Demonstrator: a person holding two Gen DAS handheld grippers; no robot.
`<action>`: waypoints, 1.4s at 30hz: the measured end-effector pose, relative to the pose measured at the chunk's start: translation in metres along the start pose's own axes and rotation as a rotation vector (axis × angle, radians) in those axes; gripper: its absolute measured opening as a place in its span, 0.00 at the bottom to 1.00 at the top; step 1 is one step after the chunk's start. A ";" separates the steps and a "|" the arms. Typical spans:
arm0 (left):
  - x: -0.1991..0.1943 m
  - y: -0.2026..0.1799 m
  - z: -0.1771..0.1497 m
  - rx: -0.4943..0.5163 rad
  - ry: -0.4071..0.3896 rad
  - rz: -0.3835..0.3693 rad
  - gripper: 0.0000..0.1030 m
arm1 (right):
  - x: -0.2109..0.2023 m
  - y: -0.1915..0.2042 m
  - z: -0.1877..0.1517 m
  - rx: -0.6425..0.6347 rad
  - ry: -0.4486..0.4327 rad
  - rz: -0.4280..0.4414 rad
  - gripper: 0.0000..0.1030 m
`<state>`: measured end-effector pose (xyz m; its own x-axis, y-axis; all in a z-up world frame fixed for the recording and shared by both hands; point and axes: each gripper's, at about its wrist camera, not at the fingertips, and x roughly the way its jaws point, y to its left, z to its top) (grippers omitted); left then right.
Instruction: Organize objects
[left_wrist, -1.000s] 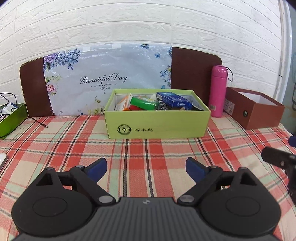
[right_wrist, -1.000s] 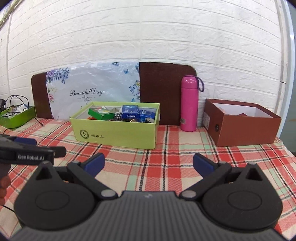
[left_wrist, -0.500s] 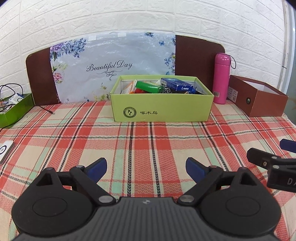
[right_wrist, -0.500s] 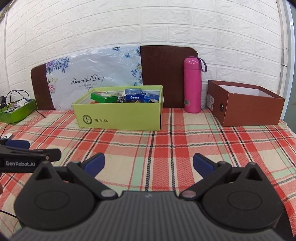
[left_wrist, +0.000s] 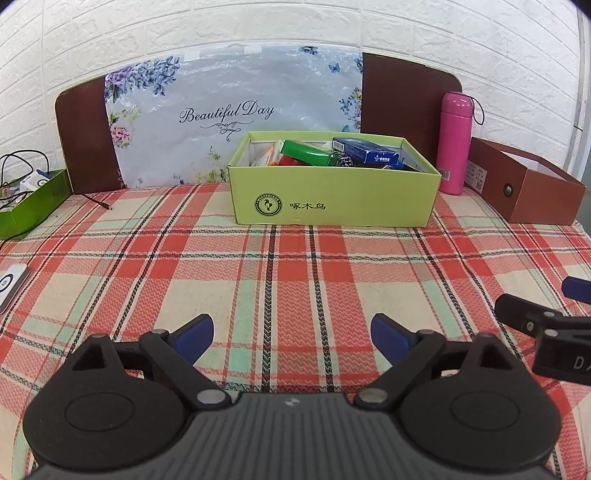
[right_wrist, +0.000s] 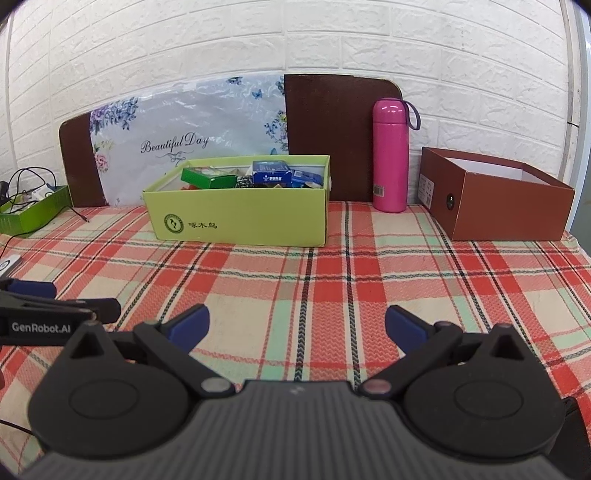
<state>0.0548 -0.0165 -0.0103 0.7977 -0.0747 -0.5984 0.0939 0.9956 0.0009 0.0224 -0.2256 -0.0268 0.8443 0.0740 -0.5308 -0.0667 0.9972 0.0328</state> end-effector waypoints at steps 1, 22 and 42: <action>0.001 0.000 0.000 -0.001 0.003 0.000 0.92 | 0.001 0.000 0.000 -0.001 0.002 0.001 1.00; 0.013 0.007 -0.002 -0.023 0.047 0.015 0.92 | 0.014 0.004 -0.003 -0.004 0.040 0.014 1.00; 0.010 0.007 -0.002 -0.029 0.043 0.033 0.92 | 0.022 0.013 -0.004 -0.006 0.066 0.013 1.00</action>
<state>0.0619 -0.0099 -0.0177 0.7736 -0.0394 -0.6325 0.0496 0.9988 -0.0016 0.0378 -0.2111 -0.0411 0.8065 0.0858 -0.5849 -0.0808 0.9961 0.0348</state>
